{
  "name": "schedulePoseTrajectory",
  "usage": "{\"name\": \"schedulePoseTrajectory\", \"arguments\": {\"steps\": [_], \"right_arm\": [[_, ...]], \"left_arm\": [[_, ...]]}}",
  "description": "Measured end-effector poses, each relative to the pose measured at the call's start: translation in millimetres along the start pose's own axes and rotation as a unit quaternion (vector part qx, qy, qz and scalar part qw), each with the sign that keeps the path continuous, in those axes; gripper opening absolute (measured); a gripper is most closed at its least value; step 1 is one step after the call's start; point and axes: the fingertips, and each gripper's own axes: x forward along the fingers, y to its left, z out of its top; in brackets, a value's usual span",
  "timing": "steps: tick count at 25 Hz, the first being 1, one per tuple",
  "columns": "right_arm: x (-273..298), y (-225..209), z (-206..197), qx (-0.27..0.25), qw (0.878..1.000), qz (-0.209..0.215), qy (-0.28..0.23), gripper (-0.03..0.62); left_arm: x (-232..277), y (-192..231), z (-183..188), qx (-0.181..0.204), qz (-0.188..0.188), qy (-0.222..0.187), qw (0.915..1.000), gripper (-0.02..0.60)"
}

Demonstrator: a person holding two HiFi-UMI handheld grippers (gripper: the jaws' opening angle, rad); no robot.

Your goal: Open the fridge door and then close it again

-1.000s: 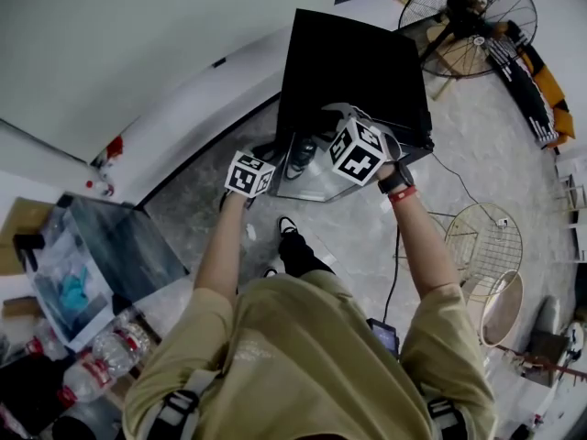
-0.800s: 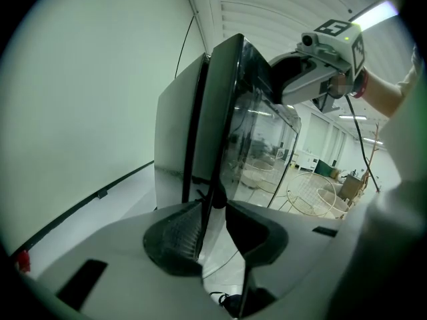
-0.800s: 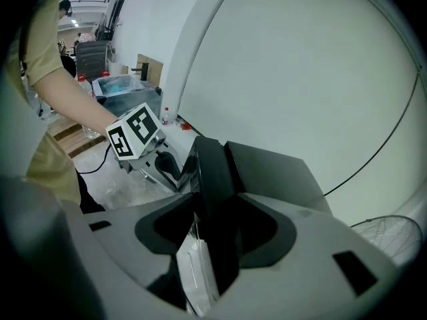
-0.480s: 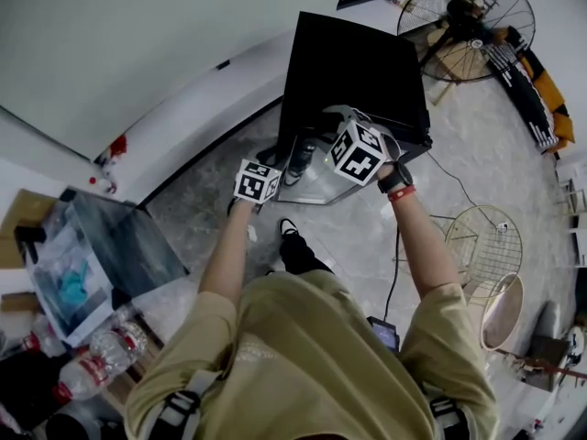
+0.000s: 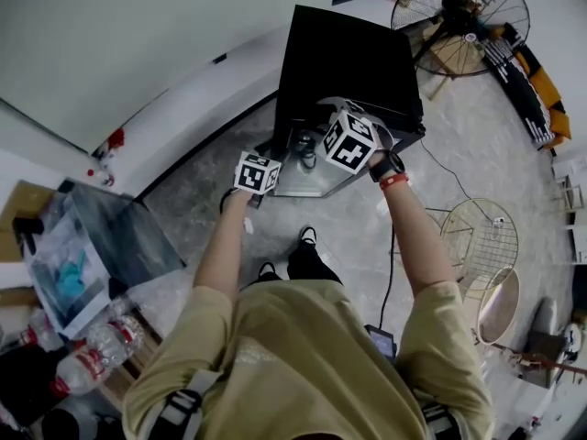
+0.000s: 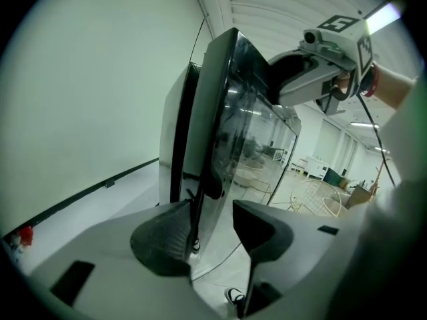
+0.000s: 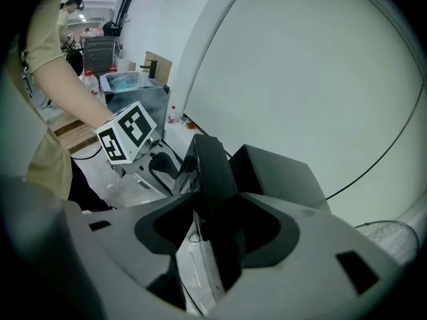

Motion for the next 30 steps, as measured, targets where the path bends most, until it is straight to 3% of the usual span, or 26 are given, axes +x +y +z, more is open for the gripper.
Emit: {"name": "schedulePoseTrajectory", "arguments": {"steps": [5,30], "right_arm": [[-7,9,-2,-0.011,1.000,0.004,-0.015,0.219],[-44,57,-16,-0.115,0.987,0.074,-0.088,0.219]], "left_arm": [[-7,-3,-7,-0.013,0.036,0.003,0.9993,0.144],[-38,-54,-44,-0.069,0.153,-0.007,0.9858,0.146]]}}
